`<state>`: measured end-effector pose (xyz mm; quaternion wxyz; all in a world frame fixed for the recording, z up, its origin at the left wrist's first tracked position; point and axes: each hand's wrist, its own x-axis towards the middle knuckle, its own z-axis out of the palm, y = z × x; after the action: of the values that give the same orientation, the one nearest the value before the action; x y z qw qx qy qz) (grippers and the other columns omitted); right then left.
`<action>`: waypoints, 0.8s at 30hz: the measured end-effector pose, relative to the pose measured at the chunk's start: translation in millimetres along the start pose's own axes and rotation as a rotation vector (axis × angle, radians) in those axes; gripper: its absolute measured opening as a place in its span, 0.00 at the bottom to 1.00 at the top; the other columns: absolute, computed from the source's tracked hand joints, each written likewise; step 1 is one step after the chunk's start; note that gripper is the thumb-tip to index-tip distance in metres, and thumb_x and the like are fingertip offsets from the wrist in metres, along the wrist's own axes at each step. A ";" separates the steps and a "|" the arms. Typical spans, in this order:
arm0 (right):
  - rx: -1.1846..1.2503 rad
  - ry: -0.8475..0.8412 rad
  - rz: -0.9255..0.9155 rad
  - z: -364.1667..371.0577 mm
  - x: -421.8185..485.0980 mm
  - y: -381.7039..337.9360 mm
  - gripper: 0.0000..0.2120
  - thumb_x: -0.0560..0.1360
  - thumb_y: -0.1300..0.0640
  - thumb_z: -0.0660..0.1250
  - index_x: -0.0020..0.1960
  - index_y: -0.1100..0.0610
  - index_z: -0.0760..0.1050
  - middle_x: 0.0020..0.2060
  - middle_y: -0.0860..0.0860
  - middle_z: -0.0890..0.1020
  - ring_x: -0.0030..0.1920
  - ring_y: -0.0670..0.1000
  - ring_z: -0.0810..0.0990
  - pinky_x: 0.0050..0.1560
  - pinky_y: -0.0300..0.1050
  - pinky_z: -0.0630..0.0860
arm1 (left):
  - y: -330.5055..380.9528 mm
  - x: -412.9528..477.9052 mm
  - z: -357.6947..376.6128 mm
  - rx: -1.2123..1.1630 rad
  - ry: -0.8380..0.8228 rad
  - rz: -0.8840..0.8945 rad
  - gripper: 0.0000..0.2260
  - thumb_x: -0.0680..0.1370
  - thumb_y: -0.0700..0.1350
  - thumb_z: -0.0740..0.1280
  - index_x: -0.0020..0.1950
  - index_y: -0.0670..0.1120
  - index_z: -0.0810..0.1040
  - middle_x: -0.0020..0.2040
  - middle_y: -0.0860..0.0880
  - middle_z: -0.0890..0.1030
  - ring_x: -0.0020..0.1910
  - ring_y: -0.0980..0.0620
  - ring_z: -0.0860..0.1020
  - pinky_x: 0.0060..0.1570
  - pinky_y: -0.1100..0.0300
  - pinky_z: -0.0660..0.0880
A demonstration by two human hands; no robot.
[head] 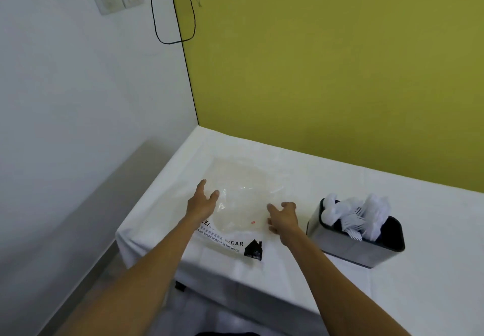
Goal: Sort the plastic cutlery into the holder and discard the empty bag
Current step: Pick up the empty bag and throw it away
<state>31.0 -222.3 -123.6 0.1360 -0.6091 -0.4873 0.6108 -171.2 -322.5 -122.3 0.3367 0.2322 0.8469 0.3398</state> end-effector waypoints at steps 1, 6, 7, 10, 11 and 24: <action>0.050 0.004 0.012 -2.7 -0.6 -1.9 0.24 0.79 0.51 0.68 0.66 0.57 0.59 0.47 0.56 0.76 0.41 0.53 0.78 0.34 0.45 0.75 | 0.5 -0.5 -2.7 -0.041 -0.028 -0.016 0.31 0.81 0.58 0.63 0.81 0.57 0.54 0.76 0.43 0.68 0.73 0.42 0.69 0.68 0.50 0.67; -0.009 0.037 -0.097 -18.1 -5.7 -17.3 0.22 0.76 0.56 0.70 0.62 0.54 0.61 0.44 0.55 0.80 0.36 0.51 0.78 0.33 0.44 0.71 | 3.4 0.8 -17.2 -0.186 -0.255 0.019 0.26 0.79 0.47 0.70 0.73 0.63 0.66 0.67 0.48 0.77 0.56 0.48 0.77 0.55 0.53 0.75; -0.030 0.057 -0.129 -22.6 -7.4 -22.5 0.21 0.75 0.56 0.70 0.61 0.54 0.62 0.45 0.55 0.81 0.37 0.51 0.78 0.35 0.44 0.72 | 6.6 1.0 -20.3 -0.220 -0.258 0.036 0.21 0.78 0.45 0.70 0.69 0.61 0.71 0.61 0.46 0.81 0.50 0.49 0.77 0.49 0.55 0.74; -0.029 0.088 -0.213 -37.4 -12.5 -41.6 0.21 0.75 0.56 0.69 0.61 0.54 0.61 0.47 0.56 0.85 0.43 0.53 0.80 0.41 0.47 0.75 | 20.0 3.4 -35.0 -0.356 -0.226 0.080 0.10 0.77 0.42 0.72 0.56 0.55 0.80 0.49 0.46 0.83 0.46 0.48 0.74 0.44 0.57 0.70; 0.000 0.101 -0.242 -42.0 -15.0 -48.5 0.19 0.76 0.57 0.68 0.61 0.55 0.61 0.45 0.55 0.85 0.43 0.53 0.80 0.42 0.48 0.76 | 27.2 2.5 -40.7 -0.409 -0.234 0.092 0.09 0.77 0.40 0.72 0.53 0.54 0.82 0.47 0.47 0.83 0.45 0.49 0.74 0.44 0.57 0.69; 0.201 -0.077 -0.513 -92.6 -57.2 -120.7 0.11 0.80 0.66 0.62 0.62 0.61 0.76 0.39 0.53 0.78 0.40 0.52 0.79 0.49 0.50 0.78 | 116.4 -9.8 -77.7 -0.262 -0.105 0.526 0.09 0.71 0.41 0.79 0.45 0.54 0.87 0.41 0.52 0.82 0.40 0.57 0.79 0.52 0.63 0.75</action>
<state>73.2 -167.1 23.2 0.3275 -0.4253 -0.5674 0.6245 -202.1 -284.2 9.0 0.3076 0.4156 0.6880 0.5091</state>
